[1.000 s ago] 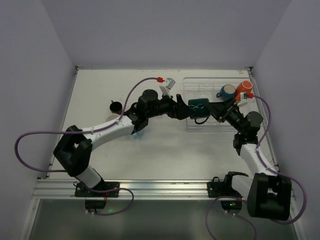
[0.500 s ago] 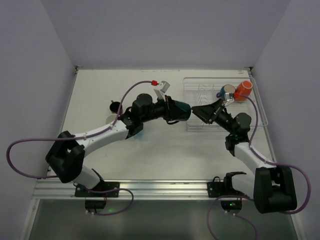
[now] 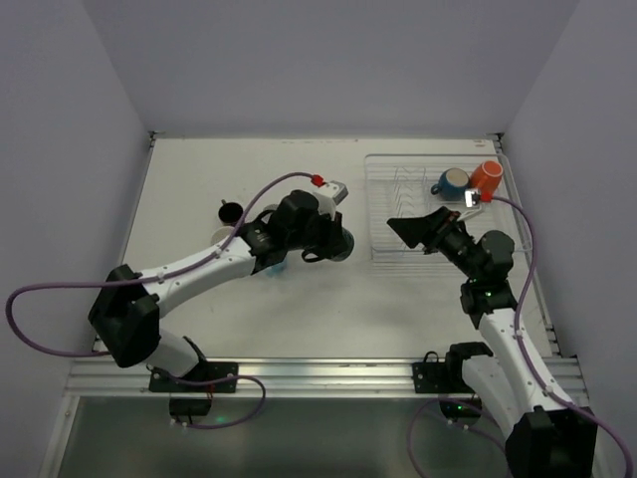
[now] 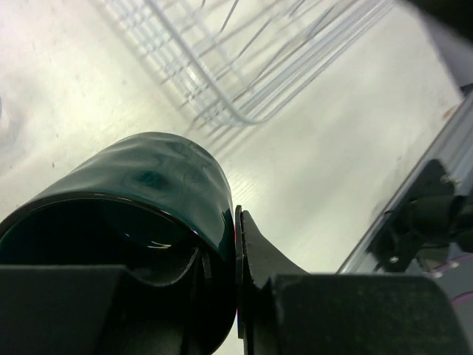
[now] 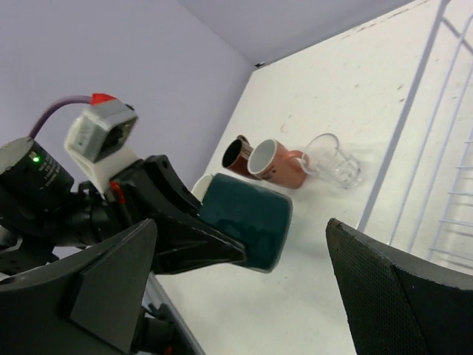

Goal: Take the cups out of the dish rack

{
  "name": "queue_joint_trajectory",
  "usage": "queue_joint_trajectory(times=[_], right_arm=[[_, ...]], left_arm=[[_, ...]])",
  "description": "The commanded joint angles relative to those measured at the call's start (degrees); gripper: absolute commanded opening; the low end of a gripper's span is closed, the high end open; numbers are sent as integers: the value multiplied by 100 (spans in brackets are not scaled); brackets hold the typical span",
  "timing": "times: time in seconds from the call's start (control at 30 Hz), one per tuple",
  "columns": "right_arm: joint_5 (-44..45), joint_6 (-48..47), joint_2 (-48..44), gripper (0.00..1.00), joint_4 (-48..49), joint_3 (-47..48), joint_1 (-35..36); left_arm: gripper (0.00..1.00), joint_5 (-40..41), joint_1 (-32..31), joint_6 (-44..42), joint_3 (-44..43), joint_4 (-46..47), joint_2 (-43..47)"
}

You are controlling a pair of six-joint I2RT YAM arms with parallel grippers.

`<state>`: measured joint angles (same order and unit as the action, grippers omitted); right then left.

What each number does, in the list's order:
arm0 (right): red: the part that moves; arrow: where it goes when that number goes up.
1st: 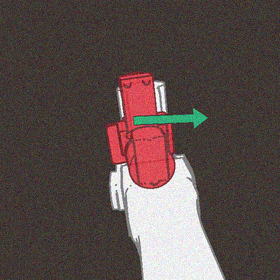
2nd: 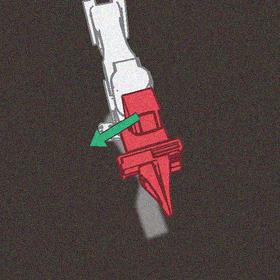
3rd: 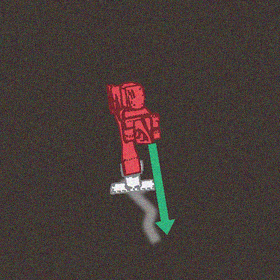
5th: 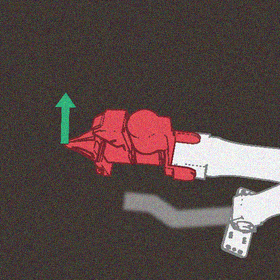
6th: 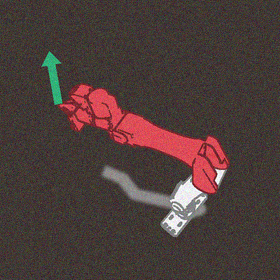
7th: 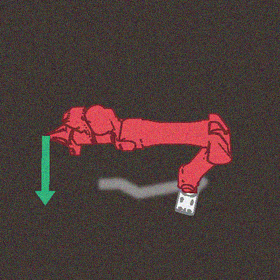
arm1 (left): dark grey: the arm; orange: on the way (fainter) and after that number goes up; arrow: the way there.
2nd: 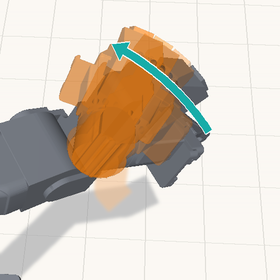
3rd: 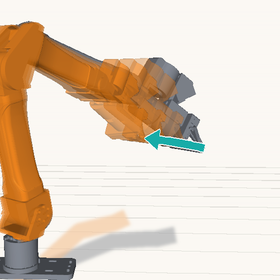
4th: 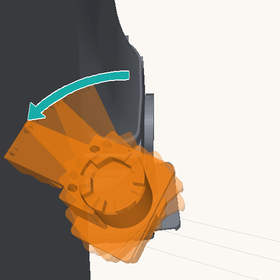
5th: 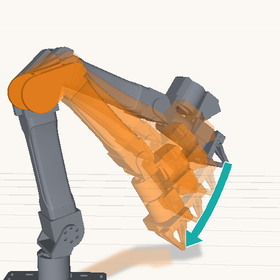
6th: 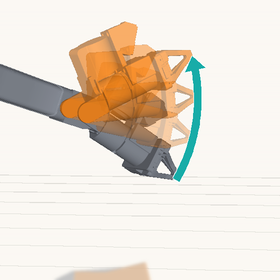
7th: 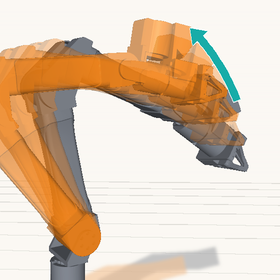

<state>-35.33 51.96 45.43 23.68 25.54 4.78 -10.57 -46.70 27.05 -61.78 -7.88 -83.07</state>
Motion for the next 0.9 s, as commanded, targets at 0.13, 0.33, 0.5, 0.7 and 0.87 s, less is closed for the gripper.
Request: queue_joint_trajectory(times=[0.13, 0.33, 0.5, 0.7, 0.87], right_arm=[[817, -1056, -491, 99, -1295, 276, 6], [975, -1224, -517, 99, -1472, 355, 6], [1159, -1347, -561, 99, -1524, 329, 6], [1739, -1663, -404, 99, -1902, 566, 6], [2591, -1979, 341, 98, -2051, 899, -12]], left_arm=[[0, 546, -357, -815, -616, -1058, -965], [0, 1257, -410, -912, -818, -1137, -1580], [8, 1373, -419, -956, -968, -1295, -2020], [71, 1777, -454, -947, -1082, -1383, -1828], [90, 1944, -454, -903, -1126, -1331, -1283]])
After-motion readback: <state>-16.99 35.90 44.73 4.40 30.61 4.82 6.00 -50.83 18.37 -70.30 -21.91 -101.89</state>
